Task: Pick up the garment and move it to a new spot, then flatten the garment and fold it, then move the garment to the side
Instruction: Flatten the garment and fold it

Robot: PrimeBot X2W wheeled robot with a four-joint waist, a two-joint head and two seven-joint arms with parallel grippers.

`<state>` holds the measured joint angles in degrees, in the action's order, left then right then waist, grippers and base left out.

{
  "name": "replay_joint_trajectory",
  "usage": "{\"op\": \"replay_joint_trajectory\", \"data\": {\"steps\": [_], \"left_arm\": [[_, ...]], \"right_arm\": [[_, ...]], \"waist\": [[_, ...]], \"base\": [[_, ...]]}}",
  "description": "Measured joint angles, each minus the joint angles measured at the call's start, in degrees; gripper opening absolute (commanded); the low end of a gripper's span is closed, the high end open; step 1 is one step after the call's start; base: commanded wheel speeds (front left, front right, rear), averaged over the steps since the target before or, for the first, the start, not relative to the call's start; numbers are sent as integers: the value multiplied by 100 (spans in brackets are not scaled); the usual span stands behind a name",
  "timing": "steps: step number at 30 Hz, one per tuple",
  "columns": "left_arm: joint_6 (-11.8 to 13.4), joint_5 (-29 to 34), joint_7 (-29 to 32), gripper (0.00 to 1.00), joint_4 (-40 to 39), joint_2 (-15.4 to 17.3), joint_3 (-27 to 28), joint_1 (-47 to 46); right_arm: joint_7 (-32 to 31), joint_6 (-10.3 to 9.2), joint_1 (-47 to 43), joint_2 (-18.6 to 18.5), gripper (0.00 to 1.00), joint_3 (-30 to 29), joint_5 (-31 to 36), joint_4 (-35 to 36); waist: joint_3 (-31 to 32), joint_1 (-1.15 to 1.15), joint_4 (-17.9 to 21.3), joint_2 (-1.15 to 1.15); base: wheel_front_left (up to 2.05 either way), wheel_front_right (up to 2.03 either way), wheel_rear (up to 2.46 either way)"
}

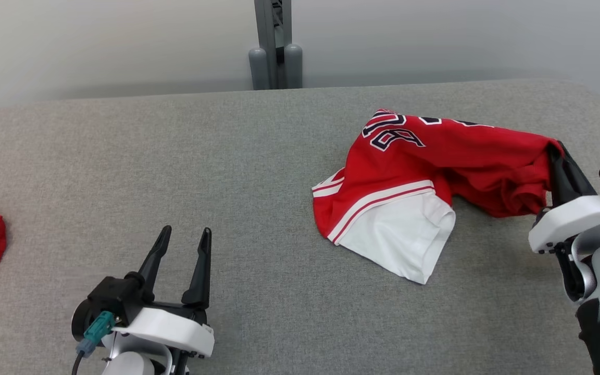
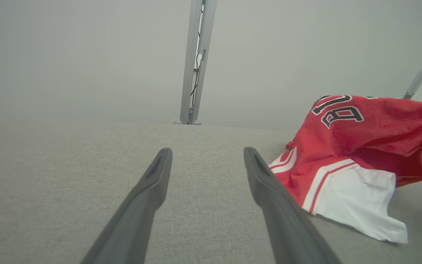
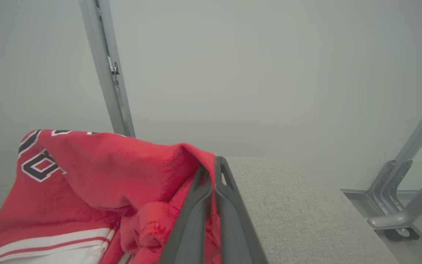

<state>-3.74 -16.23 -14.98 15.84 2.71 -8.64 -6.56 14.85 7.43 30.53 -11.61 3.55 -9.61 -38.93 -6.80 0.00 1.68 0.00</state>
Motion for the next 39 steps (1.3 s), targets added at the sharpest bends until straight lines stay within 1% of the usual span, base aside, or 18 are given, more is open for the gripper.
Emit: {"op": "replay_joint_trajectory", "data": {"steps": [3,4,5,7,8,10,13,15,17,19,22,24,27,31,34,36,39], "left_arm": [[2,-19,-1,100,-30,9,12,-101],[0,-11,0,100,-9,13,-11,-109],[-19,12,0,100,15,13,-52,-113],[-36,16,0,100,48,1,-114,-188],[-57,16,0,100,49,-4,-134,-247],[-56,3,0,100,47,1,-122,-309],[-56,1,0,100,58,13,-105,-310],[-56,0,0,100,68,1,-113,-309],[-55,-3,0,100,74,7,-111,-310],[-45,-43,0,100,81,5,-109,-309],[-22,-68,0,100,58,7,-100,-304],[-21,-91,0,100,37,8,-91,-298],[1,-122,0,100,-11,3,-99,-260],[31,-180,0,100,-68,5,-103,-169],[55,-264,0,100,-102,5,-107,-79],[67,-332,0,100,-92,7,-115,7],[81,-388,0,100,-93,5,-142,62]], "right_arm": [[-30,4,465,-23,0,-231,-421,-748],[-27,7,604,-110,0,-259,-417,-994],[-27,7,730,-263,7,-314,-399,-1257],[-18,5,934,-485,43,-408,-363,-1725],[-12,5,1026,-533,100,-463,-291,-1925],[-22,5,1222,-586,100,-517,-175,-2403],[-45,7,1433,-624,100,-413,244,-2870],[-45,7,1578,-601,100,-367,367,-3023],[-13,7,1694,-495,100,-354,401,-3028],[7,7,1725,-344,100,-311,377,-2788],[27,7,1585,-179,100,-138,193,-1946],[31,7,1299,-96,100,-40,-33,-1274],[31,5,740,-96,100,181,-333,-242],[31,5,-9,-16,100,331,-564,812],[31,5,-547,145,100,332,-691,1314],[31,4,-918,248,100,423,-701,1501],[31,4,-1361,416,100,322,-764,1718]], "waist": [[-102,0,-31,0],[-145,0,-37,0],[-190,0,-48,0],[-263,0,-90,0],[-295,0,-117,0],[-355,0,-162,0],[-415,0,-199,0],[-423,0,-195,0],[-405,0,-173,0],[-342,0,-129,0],[-254,0,-70,0],[-180,0,-27,0],[-55,0,39,0],[117,0,136,0],[254,0,209,0],[362,0,249,0],[515,0,302,0]], "base": [[0,0,0],[0,0,0],[0,0,0],[0,0,0],[0,0,0],[0,0,0],[0,0,0],[0,0,0],[0,0,0],[0,0,0],[0,0,0],[0,0,0],[0,0,0],[0,0,0],[0,0,0],[0,0,0],[0,0,0]]}}
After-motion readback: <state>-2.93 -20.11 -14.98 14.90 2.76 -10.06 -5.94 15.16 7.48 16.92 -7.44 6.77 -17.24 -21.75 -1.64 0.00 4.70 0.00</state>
